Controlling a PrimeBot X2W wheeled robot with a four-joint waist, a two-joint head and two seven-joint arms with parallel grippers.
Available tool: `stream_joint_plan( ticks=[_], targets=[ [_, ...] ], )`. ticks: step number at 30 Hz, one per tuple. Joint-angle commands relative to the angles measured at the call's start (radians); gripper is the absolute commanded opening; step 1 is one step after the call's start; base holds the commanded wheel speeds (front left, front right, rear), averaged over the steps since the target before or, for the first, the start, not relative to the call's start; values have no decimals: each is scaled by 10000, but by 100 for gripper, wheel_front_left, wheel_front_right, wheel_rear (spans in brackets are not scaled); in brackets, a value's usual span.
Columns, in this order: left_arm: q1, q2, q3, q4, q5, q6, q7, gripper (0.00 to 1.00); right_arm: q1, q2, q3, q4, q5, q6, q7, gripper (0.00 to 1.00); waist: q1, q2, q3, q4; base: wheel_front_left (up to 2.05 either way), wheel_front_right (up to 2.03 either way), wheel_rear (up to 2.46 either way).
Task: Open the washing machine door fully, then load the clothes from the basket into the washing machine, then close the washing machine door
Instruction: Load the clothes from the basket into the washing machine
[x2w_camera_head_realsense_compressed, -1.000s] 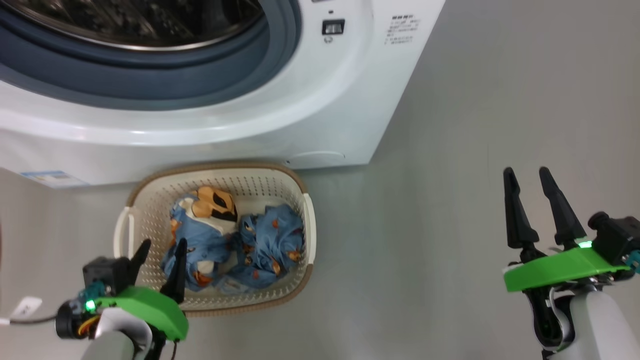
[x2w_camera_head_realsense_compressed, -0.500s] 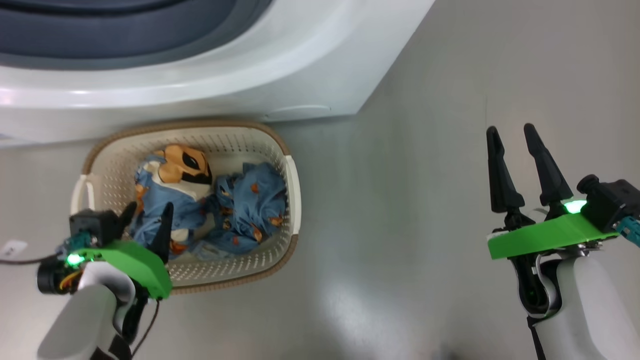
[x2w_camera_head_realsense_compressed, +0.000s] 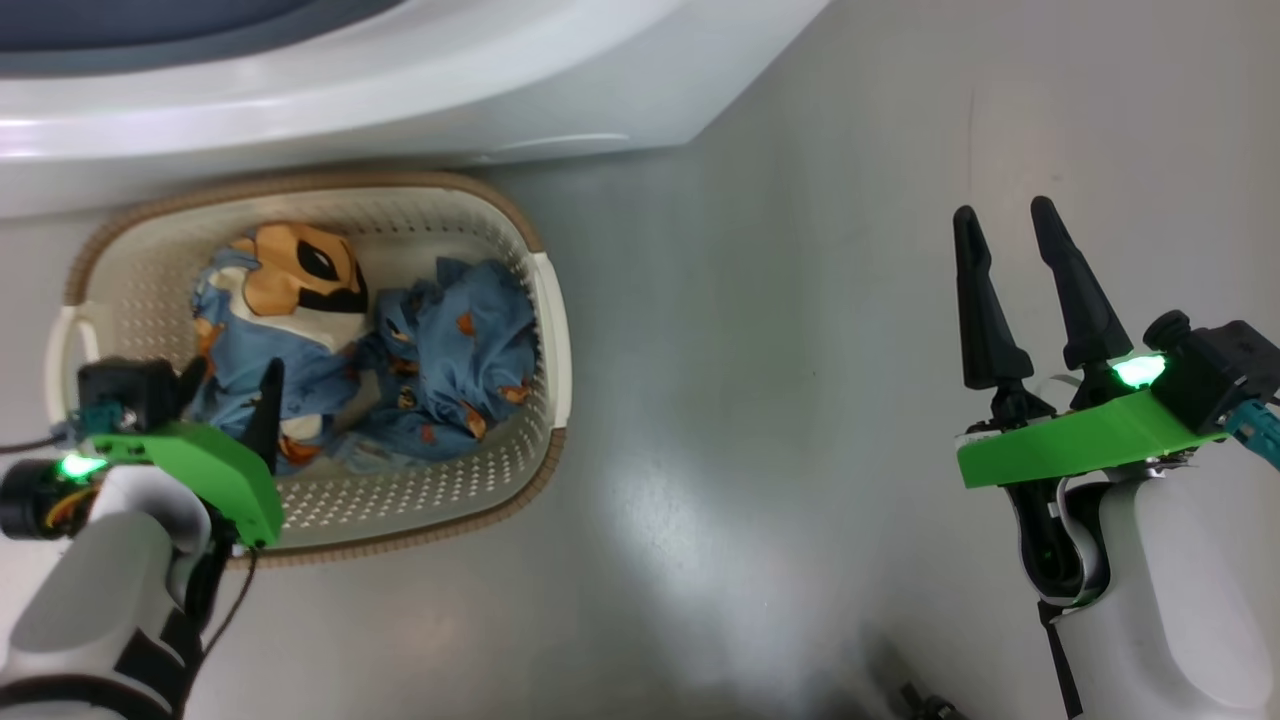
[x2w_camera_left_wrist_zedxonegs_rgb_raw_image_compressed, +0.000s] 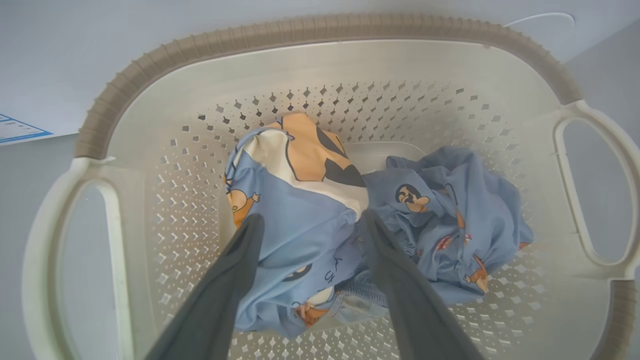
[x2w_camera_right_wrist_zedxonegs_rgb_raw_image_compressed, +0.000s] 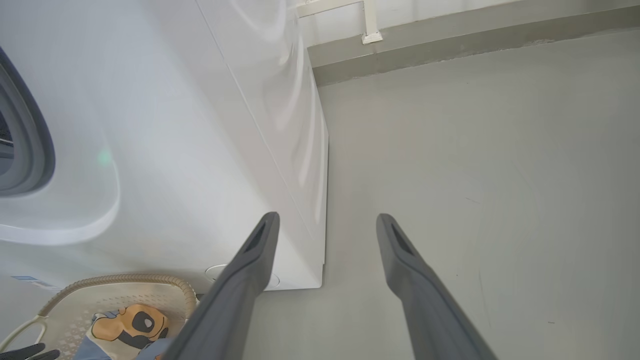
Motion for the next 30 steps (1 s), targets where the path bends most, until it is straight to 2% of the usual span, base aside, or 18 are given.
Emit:
stream_joint_plan(
  ticks=[1, 13, 29, 30],
  targets=[
    [-48, 453, 163, 20, -62, -25, -65, 100, 84, 83, 218, -244, -100, 16, -118, 100, -1, 0, 305, -172, 0, 0, 0],
    [-1335, 775, -1004, 1439, -884, -25, 147, 100, -170, 120, 447, -494, -108, 16, -118, 100, -1, 0, 1147, -421, 0, 0, 0],
    [-1906, 1000, -2607, 1517, -2326, -25, 656, 100, -238, 125, 891, -638, 23, 16, -118, 100, -1, 0, 1550, -490, 0, 0, 0],
    [-1925, 1012, -2706, 1502, -2403, -25, 673, 87, -227, 125, 892, -650, 16, 16, -118, 100, -1, 0, 1556, -481, 0, 0, 0]
  ],
)
